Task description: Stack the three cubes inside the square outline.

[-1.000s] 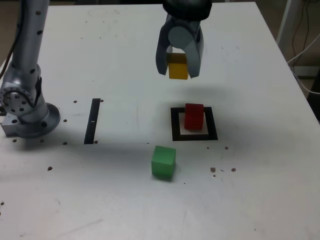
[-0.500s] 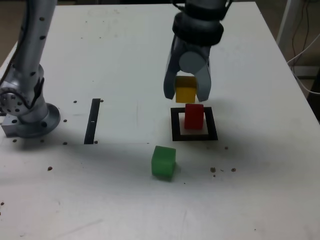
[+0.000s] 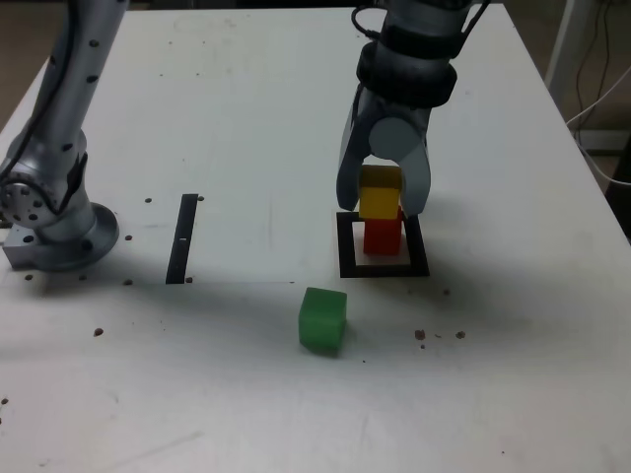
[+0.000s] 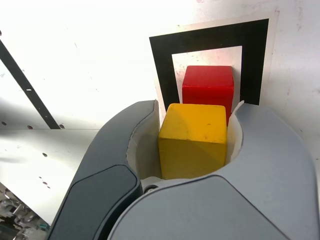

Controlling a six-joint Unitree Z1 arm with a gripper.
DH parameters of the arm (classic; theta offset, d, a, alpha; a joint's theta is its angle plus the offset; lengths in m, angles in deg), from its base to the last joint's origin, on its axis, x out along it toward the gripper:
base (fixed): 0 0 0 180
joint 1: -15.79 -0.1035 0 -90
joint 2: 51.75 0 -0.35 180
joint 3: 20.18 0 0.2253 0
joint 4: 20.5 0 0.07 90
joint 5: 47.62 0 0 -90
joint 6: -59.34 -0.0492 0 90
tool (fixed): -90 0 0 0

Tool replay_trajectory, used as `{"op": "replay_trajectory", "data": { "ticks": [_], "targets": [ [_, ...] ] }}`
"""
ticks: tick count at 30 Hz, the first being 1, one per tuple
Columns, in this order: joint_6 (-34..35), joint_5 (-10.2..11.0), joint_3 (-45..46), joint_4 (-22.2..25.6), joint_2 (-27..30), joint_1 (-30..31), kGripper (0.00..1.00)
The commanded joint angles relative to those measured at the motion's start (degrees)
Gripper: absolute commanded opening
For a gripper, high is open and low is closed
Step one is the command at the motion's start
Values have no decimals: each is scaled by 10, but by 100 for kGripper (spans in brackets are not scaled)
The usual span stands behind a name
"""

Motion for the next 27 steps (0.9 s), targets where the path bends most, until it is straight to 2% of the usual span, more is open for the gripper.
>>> {"op": "replay_trajectory", "data": {
  "ticks": [1, 13, 15, 20, 22, 27],
  "targets": [
    [1, -2, 0, -2, -6, 1, 33],
    [1, -3, 1, -6, -12, 1, 35],
    [-1, -2, 2, -8, -12, 1, 46],
    [-5, -2, 6, -13, -12, 1, 92],
    [-5, -2, 8, -14, -12, 1, 98],
    [-5, -2, 11, -15, -12, 0, 99]
  ]
}}
